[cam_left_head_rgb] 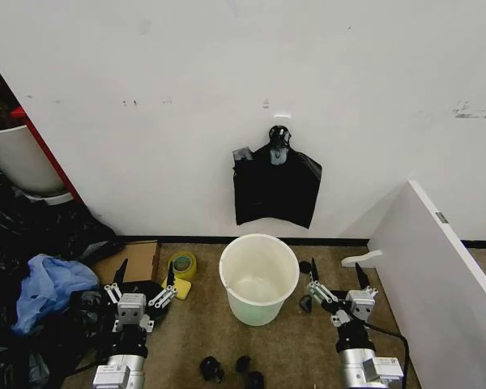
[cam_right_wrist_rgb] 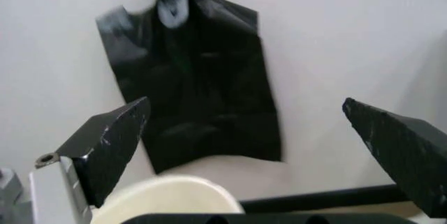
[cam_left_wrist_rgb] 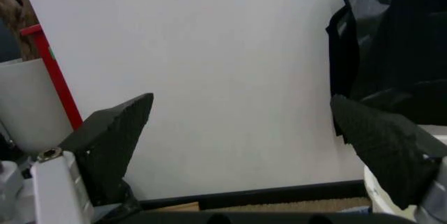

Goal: Place the garbage bag over the trash bin.

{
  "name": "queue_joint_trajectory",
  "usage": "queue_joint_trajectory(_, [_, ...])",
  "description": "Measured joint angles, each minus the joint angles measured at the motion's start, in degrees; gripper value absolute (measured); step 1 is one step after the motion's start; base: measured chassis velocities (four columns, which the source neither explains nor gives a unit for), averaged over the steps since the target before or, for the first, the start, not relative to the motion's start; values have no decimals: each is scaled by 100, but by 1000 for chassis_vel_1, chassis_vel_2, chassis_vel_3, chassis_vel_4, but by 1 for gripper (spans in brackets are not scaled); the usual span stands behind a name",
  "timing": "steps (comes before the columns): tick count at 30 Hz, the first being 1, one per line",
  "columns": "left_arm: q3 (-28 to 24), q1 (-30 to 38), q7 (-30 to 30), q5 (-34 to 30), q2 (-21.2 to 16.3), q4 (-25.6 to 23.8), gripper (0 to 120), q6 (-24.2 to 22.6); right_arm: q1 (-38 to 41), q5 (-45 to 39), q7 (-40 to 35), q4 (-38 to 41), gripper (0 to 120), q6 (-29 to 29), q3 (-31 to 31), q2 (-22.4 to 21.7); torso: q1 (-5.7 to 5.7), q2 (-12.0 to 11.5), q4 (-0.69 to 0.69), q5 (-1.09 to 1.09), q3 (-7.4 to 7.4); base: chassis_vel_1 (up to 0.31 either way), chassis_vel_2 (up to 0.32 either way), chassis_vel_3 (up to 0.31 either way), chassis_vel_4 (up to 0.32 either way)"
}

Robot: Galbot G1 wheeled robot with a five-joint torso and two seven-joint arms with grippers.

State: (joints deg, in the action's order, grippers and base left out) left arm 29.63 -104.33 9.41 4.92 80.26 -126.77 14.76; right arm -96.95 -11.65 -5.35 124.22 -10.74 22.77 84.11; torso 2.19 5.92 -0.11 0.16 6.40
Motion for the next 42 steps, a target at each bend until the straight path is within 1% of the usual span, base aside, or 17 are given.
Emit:
queue_joint_trajectory(1, [3, 37, -2, -24, -21, 15, 100, 1, 213, -415, 80, -17, 100, 126, 2, -86, 0, 0, 1, 0, 0, 0, 0, 0, 0])
queue_joint_trajectory(2, [3, 37, -2, -24, -21, 15, 100, 1, 213, -415, 80, -17, 100, 126, 2, -86, 0, 0, 1, 0, 0, 0, 0, 0, 0])
queue_joint_trajectory(4, [-9, 121, -17, -103, -98, 75, 100, 1, 557, -1152, 204, -69, 100, 336, 76, -196, 0, 0, 1, 0, 0, 0, 0, 0, 0])
queue_joint_trajectory(5, [-31, 177, -30, -158, -154, 118, 100, 1, 743, -1582, 259, -110, 100, 446, 145, -240, 0, 0, 1, 0, 0, 0, 0, 0, 0])
queue_joint_trajectory(6, [-34, 204, -46, -200, -191, 151, 100, 3, 927, -2002, 302, -154, 100, 564, 196, -283, 1, 0, -4, -1, 0, 0, 0, 0, 0])
queue_joint_trajectory(9, [49, 140, -58, -268, -202, 186, 100, 54, 1582, -3428, 441, -377, 100, 1030, 231, -440, 1, 0, 0, 1, 1, 0, 0, 0, 0])
queue_joint_trajectory(10, [49, 140, -58, -268, -202, 186, 100, 54, 1582, -3428, 441, -377, 100, 1030, 231, -440, 1, 0, 0, 1, 1, 0, 0, 0, 0])
queue_joint_trajectory(11, [81, 112, -58, -279, -192, 190, 100, 66, 1818, -3860, 514, -493, 100, 1161, 192, -479, 1, 0, 0, 0, 1, 0, 0, 0, 0])
queue_joint_trajectory(14, [141, 65, -58, -289, -159, 201, 100, 83, 2329, -4523, 661, -810, 100, 1359, 31, -503, 1, 0, 0, -1, 1, 0, 0, 0, 0])
queue_joint_trajectory(17, [163, 35, -57, -266, -96, 217, 100, 95, 3140, -5192, 775, -1418, 100, 1502, -176, -358, 1, -1, 1, 0, 1, 0, 0, 0, 0])
queue_joint_trajectory(18, [163, 35, -57, -266, -96, 217, 100, 95, 3140, -5192, 775, -1418, 100, 1502, -176, -358, 1, -1, 1, 0, 1, 0, 0, 0, 0])
queue_joint_trajectory(20, [165, 2, -57, -226, -48, 229, 100, 107, 3557, -5454, 851, -1812, 100, 1534, -227, -206, 1, 0, 1, -2, 1, 0, 0, 0, 0])
queue_joint_trajectory(24, [174, -77, -57, -156, 13, 255, 100, 140, 4171, -5690, 946, -2492, 100, 1520, -163, 137, 1, -1, 2, -1, 1, 0, 0, 0, 0])
queue_joint_trajectory(30, [200, -130, -49, -138, 26, 260, 100, 150, 4653, -5705, 1001, -3019, 100, 1492, -32, 387, 0, -1, 0, -1, 0, 0, 0, 0, 0])
queue_joint_trajectory(34, [210, -129, -39, -139, 25, 256, 100, 142, 4854, -5641, 1031, -3264, 100, 1479, -30, 459, 0, -1, 0, -1, 0, 0, 0, 0, 0])
queue_joint_trajectory(39, [209, -119, -28, -140, 24, 267, 100, 120, 5213, -5460, 1119, -3778, 99, 1414, -11, 593, 0, -1, 0, -1, 0, 0, 0, 0, 0])
queue_joint_trajectory(42, [202, -117, -25, -140, 24, 274, 100, 117, 5284, -5434, 1155, -3892, 98, 1374, 19, 644, 0, -1, 0, -1, 0, 0, 0, 0, 0])
